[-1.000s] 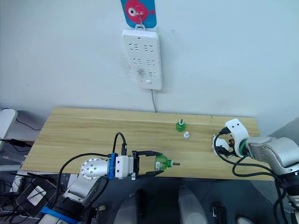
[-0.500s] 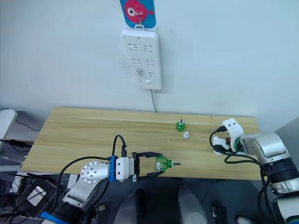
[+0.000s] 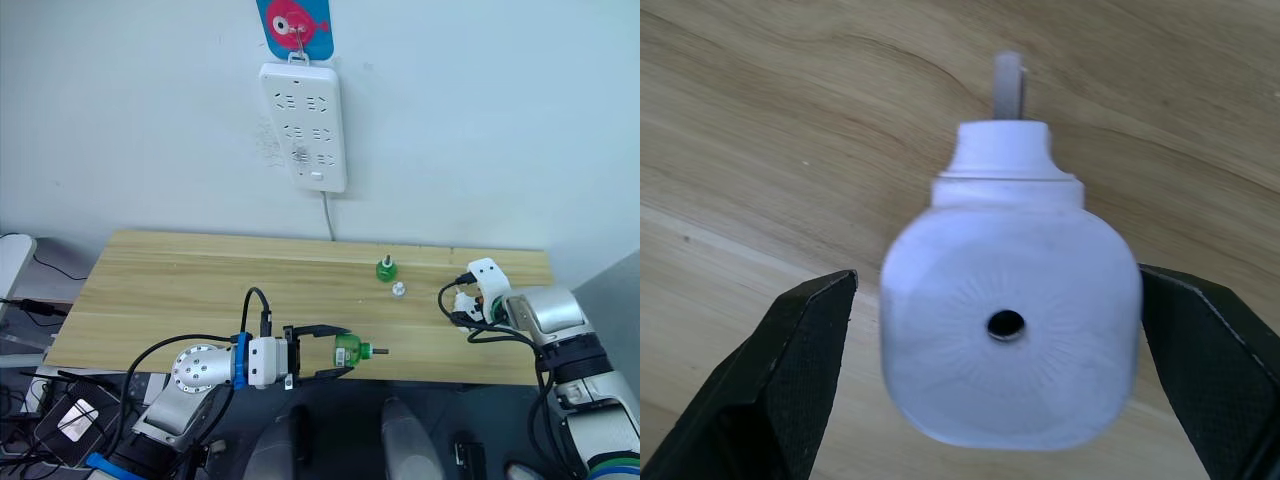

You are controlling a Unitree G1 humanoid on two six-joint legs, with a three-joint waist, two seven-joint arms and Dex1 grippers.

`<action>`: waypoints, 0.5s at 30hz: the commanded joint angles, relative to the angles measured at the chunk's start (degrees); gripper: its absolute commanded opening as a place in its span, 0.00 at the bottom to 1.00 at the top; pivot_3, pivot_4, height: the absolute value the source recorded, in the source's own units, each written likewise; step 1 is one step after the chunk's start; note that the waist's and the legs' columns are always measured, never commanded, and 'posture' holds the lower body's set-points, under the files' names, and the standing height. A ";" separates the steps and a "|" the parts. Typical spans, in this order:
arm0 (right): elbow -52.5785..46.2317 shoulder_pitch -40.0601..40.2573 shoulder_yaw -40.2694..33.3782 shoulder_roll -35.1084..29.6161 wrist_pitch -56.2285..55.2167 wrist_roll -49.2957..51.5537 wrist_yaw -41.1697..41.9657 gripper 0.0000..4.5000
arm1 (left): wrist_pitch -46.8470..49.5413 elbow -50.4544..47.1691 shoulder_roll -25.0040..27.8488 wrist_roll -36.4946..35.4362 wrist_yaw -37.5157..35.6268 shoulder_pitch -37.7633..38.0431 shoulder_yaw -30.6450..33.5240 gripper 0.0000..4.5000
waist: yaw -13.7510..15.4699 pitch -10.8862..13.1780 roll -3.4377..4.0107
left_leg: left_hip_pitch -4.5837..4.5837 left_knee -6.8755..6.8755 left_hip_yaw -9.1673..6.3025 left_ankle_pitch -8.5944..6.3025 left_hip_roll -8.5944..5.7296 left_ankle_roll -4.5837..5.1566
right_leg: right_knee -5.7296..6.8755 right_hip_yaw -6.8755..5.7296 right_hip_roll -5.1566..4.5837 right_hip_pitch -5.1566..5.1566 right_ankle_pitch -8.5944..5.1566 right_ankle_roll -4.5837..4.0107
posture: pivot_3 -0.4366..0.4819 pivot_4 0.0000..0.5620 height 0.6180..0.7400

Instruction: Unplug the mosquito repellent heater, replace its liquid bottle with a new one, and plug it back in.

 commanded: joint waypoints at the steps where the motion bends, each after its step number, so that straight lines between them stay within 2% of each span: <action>1: 0.70 -0.44 -0.02 0.07 -1.28 -1.81 1.16 1.00 | -0.20 -2.13 0.30 -0.18 -0.18 0.47 0.14 0.52 | 0.01 0.00 0.00 | 0.00 0.00 0.00 0.00 0.00 0.00 | 0.00 0.00 0.00 0.00 0.00 0.00 | 0.28 0.48 0.87; 4: 1.60 -0.57 -0.04 0.60 -2.01 -2.99 1.80 0.86 | -0.10 -2.29 0.45 -0.27 -0.21 0.56 0.14 0.52 | 0.00 0.00 0.00 | 0.00 0.00 0.01 0.00 0.00 0.00 | 0.00 0.01 0.00 0.00 0.00 0.00 | 0.28 0.48 0.87; 6: 1.81 -0.58 -0.10 0.83 -2.17 -3.35 2.20 0.70 | 0.04 -2.38 0.57 -0.42 -0.26 0.57 0.15 0.52 | -0.03 -0.01 0.00 | 0.00 0.01 0.01 0.00 0.00 0.00 | 0.01 0.00 0.00 0.00 0.00 0.00 | 0.27 0.48 0.87; 7: 1.73 -0.47 -0.16 0.88 -2.27 -3.52 2.47 0.66 | 0.13 -2.40 0.60 -0.48 -0.29 0.53 0.15 0.52 | -0.03 0.00 0.00 | 0.01 0.01 0.00 0.00 0.01 0.00 | 0.01 0.00 0.01 0.02 0.00 0.00 | 0.27 0.48 0.87; 11: -0.76 0.80 -1.06 0.57 -1.76 -3.55 3.59 0.66 | 2.76 -2.77 0.78 -1.99 -0.46 -0.07 0.61 0.52 | -0.07 0.00 0.00 | 0.02 0.02 0.00 0.00 0.00 0.00 | 0.03 0.00 0.01 0.01 0.00 0.00 | 0.25 0.48 0.87; 15: -8.59 4.44 -5.46 -2.22 -0.79 -0.42 6.69 0.66 | 13.23 -5.10 1.80 -6.52 -0.98 -1.24 1.88 0.52 | 0.00 0.01 0.01 | 0.00 0.01 -0.03 0.00 0.00 0.00 | 0.06 -0.03 0.01 0.01 0.00 0.01 | 0.24 0.49 0.87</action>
